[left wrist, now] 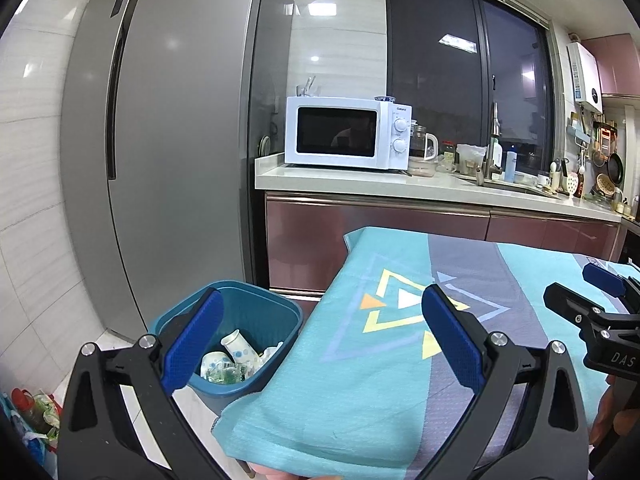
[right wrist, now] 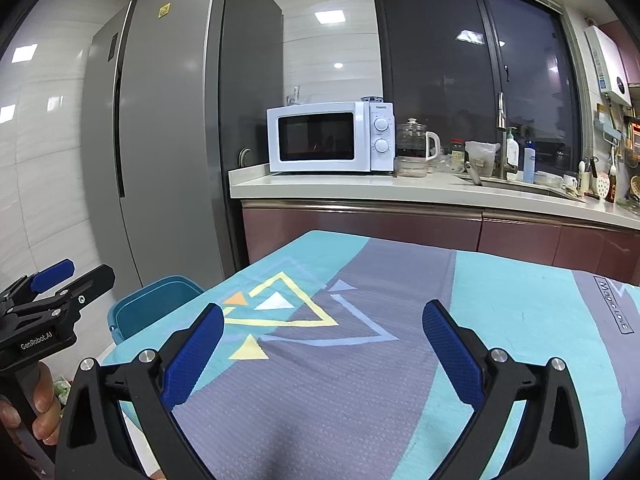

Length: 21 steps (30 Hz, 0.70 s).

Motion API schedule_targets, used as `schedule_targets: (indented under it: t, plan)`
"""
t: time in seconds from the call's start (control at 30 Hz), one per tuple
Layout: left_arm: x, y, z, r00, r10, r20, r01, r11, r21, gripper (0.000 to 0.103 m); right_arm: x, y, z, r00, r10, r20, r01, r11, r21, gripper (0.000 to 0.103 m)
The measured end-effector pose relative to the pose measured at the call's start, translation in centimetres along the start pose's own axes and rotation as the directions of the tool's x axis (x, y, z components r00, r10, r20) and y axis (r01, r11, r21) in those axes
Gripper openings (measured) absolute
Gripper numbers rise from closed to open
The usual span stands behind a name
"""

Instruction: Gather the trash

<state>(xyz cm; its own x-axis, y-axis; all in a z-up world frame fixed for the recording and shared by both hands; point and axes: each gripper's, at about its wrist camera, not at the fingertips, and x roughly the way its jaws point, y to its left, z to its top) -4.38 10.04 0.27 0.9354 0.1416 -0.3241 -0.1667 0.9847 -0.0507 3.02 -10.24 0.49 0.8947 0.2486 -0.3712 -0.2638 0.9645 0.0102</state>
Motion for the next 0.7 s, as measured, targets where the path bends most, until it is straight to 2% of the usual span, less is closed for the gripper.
schedule_targets:
  t: [0.7]
  plan:
    - [0.18,-0.43,0.03,1.000,-0.008,0.007,0.008,1.000,0.015,0.097,-0.59,-0.54,-0.05,1.000,-0.017,0.013,0.017,1.000,0.011,0.096]
